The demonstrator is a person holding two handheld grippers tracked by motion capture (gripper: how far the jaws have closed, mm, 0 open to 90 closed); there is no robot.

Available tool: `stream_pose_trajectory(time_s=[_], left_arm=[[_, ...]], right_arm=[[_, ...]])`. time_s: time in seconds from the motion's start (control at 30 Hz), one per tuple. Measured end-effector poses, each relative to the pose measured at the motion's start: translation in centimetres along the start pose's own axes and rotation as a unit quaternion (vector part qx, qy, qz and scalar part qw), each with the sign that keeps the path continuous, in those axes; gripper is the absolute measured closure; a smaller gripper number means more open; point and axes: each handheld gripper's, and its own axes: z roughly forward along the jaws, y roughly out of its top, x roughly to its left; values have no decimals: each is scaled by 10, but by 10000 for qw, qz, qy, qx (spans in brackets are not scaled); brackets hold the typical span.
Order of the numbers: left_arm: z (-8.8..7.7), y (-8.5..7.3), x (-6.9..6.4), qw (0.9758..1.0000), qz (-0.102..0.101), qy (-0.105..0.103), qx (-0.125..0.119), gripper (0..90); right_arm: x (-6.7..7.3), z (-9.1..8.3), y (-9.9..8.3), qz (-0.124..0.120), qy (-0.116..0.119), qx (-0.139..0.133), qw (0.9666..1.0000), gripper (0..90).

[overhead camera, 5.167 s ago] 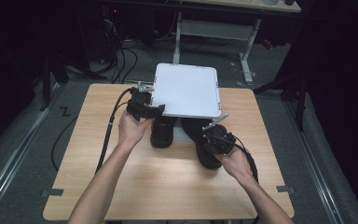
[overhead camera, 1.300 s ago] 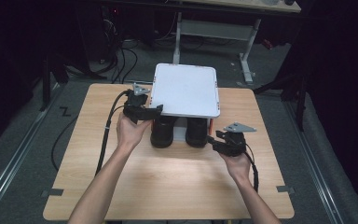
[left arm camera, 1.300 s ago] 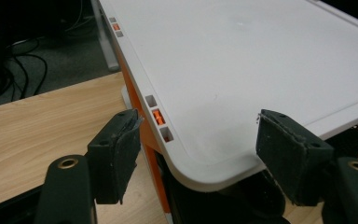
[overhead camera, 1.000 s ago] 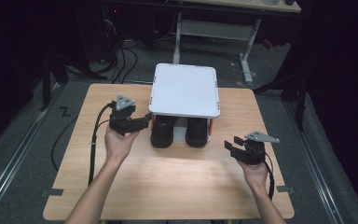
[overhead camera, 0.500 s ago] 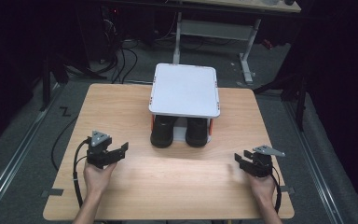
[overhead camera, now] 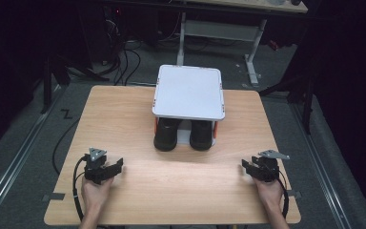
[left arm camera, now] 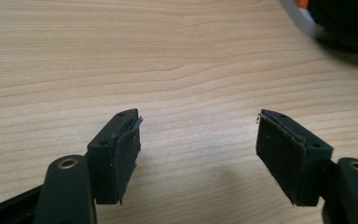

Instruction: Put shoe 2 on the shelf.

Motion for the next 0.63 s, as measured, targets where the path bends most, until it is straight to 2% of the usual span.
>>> stream_pose_trajectory(time_s=[0.1,0.23,0.37,0.63], left_arm=[[2,-3,1,9998,164,72,10,310],[5,-8,1,9996,269,130,-16,311],[6,-10,-1,9990,426,136,24,305],[4,-12,-2,9990,440,98,36,301]], right_arm=[[-1,3,-1,-23,-89,30,10000,471],[0,5,-2,-144,-181,-31,9997,432],[2,7,-1,-243,-166,-17,9996,410],[4,7,-1,-226,-183,-15,9996,383]])
